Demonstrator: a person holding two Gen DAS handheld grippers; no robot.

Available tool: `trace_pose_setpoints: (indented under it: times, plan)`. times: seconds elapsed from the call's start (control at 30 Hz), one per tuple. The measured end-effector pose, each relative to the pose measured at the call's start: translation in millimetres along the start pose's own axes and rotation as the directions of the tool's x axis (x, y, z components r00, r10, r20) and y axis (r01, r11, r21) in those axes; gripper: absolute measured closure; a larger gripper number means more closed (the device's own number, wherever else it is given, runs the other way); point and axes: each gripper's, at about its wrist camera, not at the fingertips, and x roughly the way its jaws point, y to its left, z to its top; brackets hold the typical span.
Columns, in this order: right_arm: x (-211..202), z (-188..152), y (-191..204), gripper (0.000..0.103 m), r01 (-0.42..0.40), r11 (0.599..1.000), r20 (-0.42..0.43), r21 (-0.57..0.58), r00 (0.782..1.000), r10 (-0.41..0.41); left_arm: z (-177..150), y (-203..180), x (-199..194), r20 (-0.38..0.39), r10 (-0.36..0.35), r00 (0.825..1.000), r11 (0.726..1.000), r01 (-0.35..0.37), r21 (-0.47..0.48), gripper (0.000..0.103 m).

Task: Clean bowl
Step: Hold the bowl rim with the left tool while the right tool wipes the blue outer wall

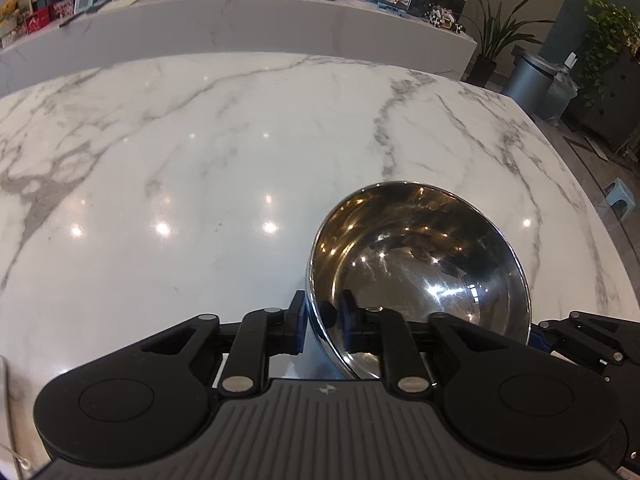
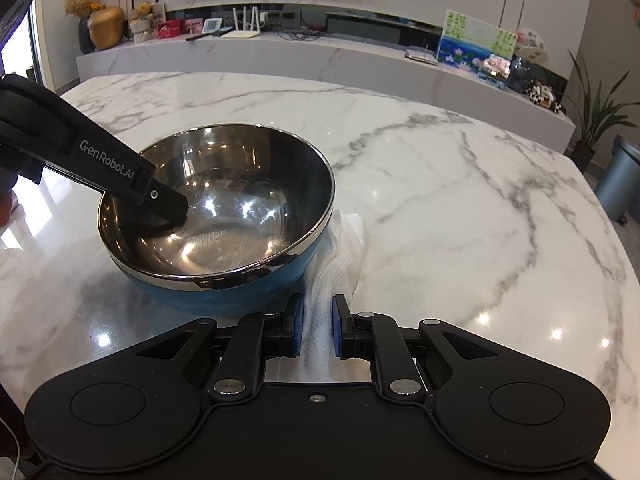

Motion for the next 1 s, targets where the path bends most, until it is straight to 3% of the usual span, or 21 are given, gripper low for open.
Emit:
trace_pose_setpoints:
  times: [0.2, 0.6, 0.87, 1.0]
  plan:
    - [0.1, 1.3, 3.8, 0.09, 0.005, 1.0, 0.0, -0.01, 1.0, -0.005, -2.7, 0.0, 4.4, -0.024, -0.009, 1.0, 1.0, 0.009, -0.007, 0.072]
    - [-3.9, 0.4, 0.8, 0.09, 0.02, 1.0, 0.017, -0.007, 1.0, -0.019, -0.4, 3.0, 0.3, -0.006, -0.005, 1.0, 1.0, 0.005, 0.001, 0.087]
    - [-22.2, 7.6, -6.2, 0.09, 0.034, 0.999, 0.106, -0.004, 0.994, -0.033, 3.9, 1.3, 0.9, 0.005, 0.008, 1.0, 1.0, -0.009, 0.025, 0.089]
    - [-18.5, 5.4, -0.6, 0.09, 0.025, 0.999, 0.091, -0.036, 0.996, -0.022, 5.7, 1.4, 1.6, 0.007, 0.012, 1.0, 1.0, -0.012, 0.028, 0.089]
